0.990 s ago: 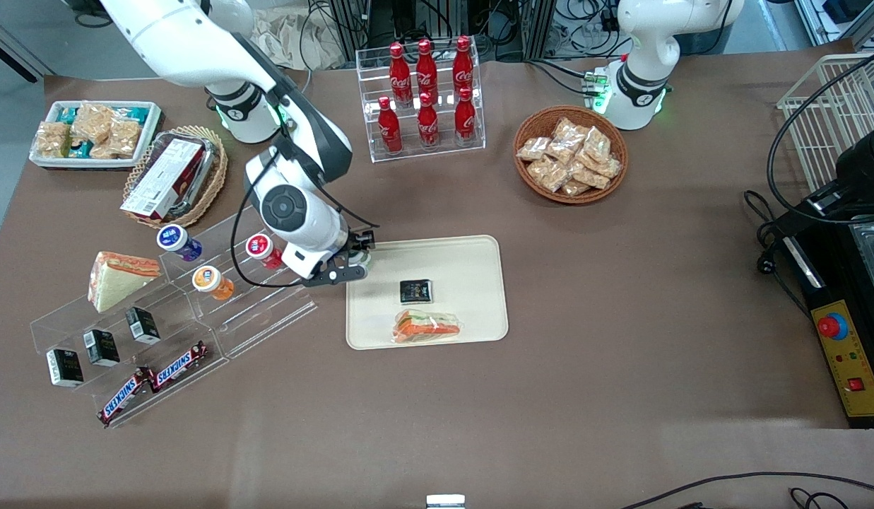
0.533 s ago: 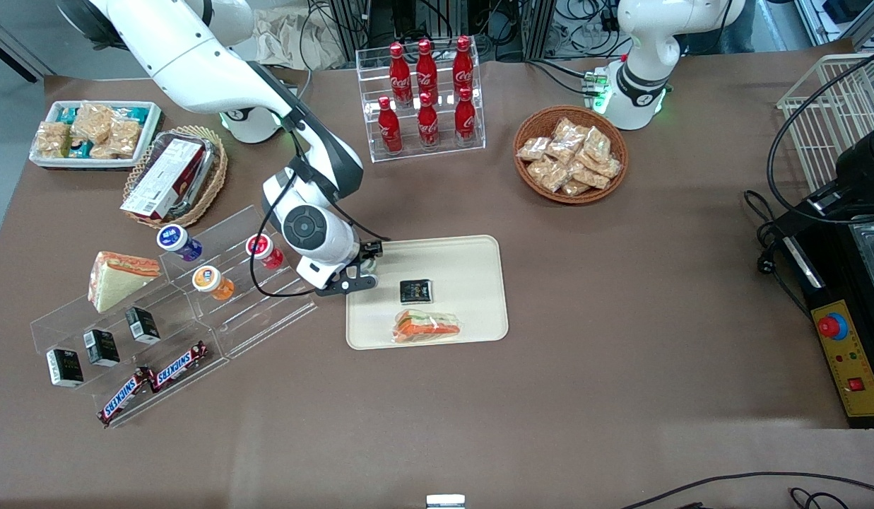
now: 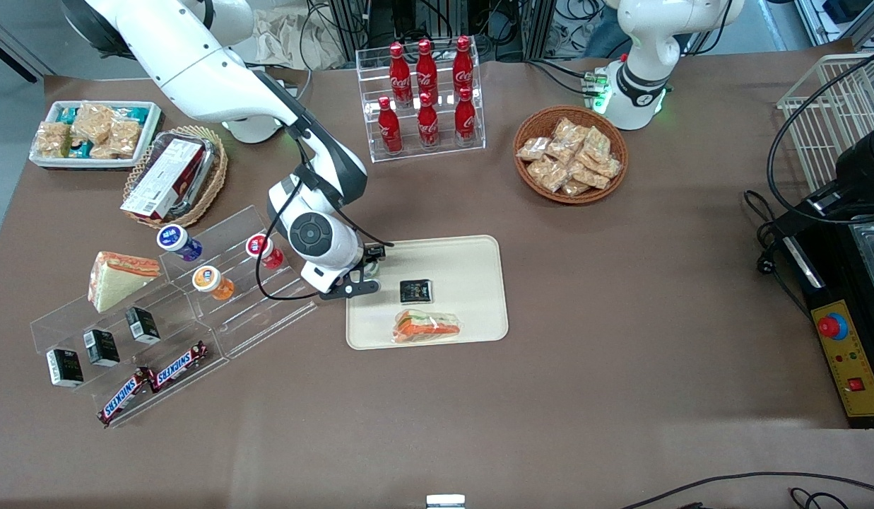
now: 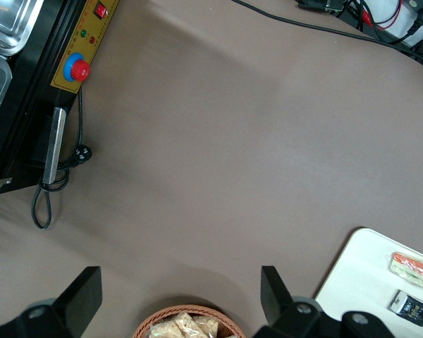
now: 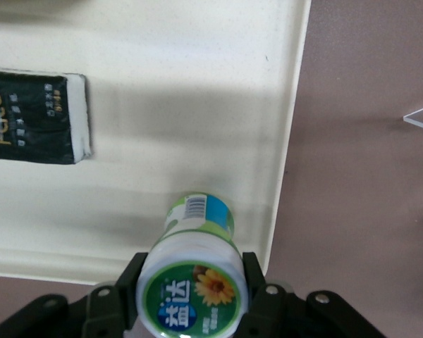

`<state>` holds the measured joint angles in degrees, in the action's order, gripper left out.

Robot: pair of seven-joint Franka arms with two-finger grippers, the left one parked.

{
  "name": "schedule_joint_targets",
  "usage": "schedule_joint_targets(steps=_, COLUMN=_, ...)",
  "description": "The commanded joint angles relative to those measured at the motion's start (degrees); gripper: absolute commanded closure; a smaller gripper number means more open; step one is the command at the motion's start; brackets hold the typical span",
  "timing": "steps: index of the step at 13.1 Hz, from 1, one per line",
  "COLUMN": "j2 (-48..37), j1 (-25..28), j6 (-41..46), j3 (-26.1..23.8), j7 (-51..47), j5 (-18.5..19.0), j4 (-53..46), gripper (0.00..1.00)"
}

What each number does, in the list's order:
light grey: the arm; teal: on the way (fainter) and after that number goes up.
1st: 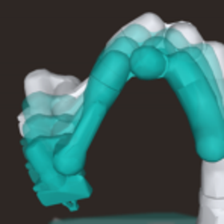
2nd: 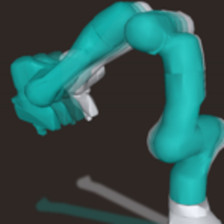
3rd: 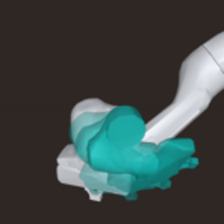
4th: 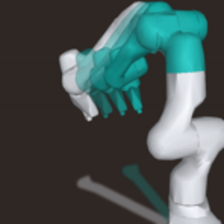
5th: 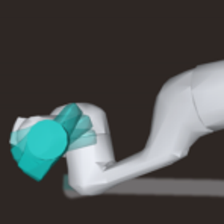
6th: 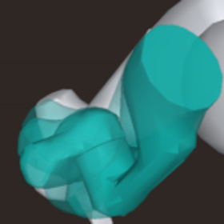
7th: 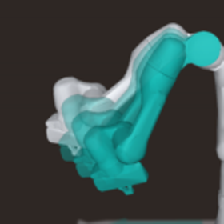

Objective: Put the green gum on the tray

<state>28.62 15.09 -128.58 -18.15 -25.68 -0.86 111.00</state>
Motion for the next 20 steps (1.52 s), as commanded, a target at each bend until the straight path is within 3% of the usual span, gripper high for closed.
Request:
schedule_joint_targets(steps=1, j2=1.2, j1=0.6, j6=-0.6, j3=0.6, j7=-1.4, j5=2.7, j4=-1.6, gripper=0.00)
schedule_joint_targets(steps=2, j2=1.2, j1=0.7, j6=-0.6, j3=0.6, j7=-1.6, j5=4.4, j4=-1.6, gripper=0.00)
schedule_joint_targets(steps=7, j2=-3.6, j1=-0.1, j6=0.7, j3=0.8, j7=-0.7, j5=4.6, j4=-1.8, gripper=0.00)
schedule_joint_targets(steps=11, j2=-13.1, j1=-2.4, j6=13.7, j3=1.6, j7=3.6, j5=3.5, j4=-5.3, gripper=0.00)
schedule_joint_targets(steps=13, j2=-17.7, j1=-3.9, j6=21.0, j3=2.2, j7=6.8, j5=0.4, j4=-8.2, gripper=0.00)
schedule_joint_targets(steps=16, j2=-22.3, j1=-5.2, j6=33.4, j3=6.1, j7=10.7, j5=-1.5, j4=-14.5, gripper=0.00)
schedule_joint_targets(steps=20, j2=-26.6, j1=-6.7, j6=39.5, j3=16.5, j7=17.6, j5=-1.4, j4=-17.4, gripper=0.00)
